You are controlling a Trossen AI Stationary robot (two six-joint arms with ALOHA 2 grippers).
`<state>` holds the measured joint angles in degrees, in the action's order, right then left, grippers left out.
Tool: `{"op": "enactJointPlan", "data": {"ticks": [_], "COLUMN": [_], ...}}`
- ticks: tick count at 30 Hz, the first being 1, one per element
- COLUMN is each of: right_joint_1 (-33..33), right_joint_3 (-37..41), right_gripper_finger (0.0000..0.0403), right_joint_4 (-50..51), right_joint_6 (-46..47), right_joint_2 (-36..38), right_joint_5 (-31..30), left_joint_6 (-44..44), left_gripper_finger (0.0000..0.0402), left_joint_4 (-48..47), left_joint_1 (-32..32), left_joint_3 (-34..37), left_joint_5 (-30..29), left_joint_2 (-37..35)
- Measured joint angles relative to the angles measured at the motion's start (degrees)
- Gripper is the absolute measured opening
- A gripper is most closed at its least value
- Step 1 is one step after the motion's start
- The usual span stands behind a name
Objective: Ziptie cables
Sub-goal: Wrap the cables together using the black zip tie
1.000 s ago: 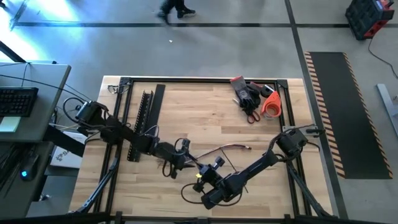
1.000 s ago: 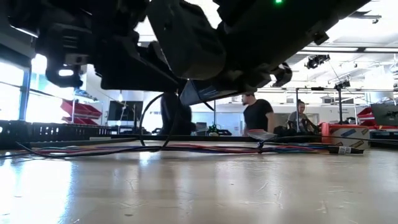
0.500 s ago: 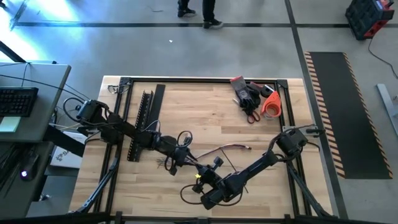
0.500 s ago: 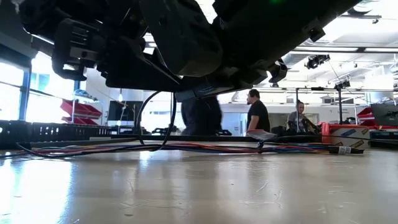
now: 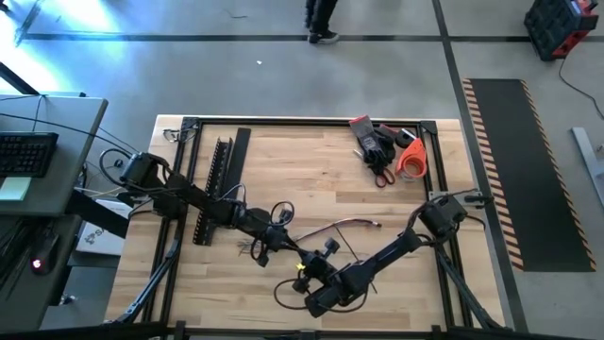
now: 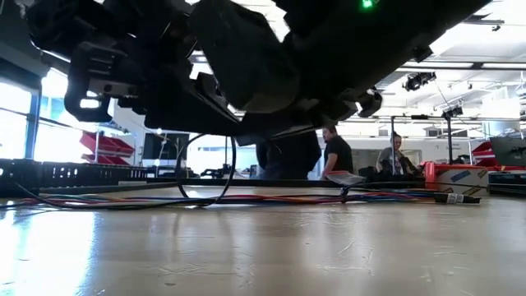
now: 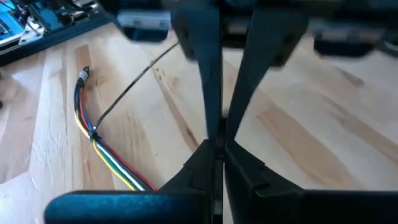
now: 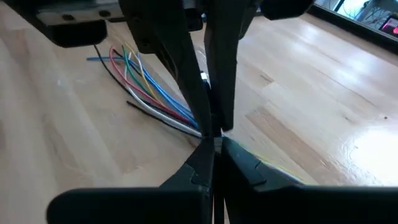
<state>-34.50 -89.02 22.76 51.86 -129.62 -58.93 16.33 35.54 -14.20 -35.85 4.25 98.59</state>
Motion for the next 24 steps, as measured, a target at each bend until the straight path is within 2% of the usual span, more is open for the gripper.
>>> {"op": "enactJointPlan", "data": {"ticks": [12,17,24], "right_joint_1": [-7.81,-11.45,-16.43], "right_joint_3": [-0.17,-0.17,-0.18], "right_gripper_finger": [0.0000,0.0000,0.0000], "right_joint_4": [8.05,12.09,17.05], "right_joint_6": [18.52,26.71,39.03], "right_joint_2": [0.35,0.39,0.39], "right_joint_5": [3.18,8.08,17.92], "left_joint_6": [1.95,1.93,1.93], "left_gripper_finger": [0.0002,0.0001,0.0001], "left_joint_4": [-4.40,-5.83,-7.03], "left_joint_1": [2.76,2.82,2.82], "left_joint_3": [0.37,0.37,0.39], "left_joint_5": [0.28,0.49,1.31], "left_joint_2": [0.02,0.02,0.02]}}
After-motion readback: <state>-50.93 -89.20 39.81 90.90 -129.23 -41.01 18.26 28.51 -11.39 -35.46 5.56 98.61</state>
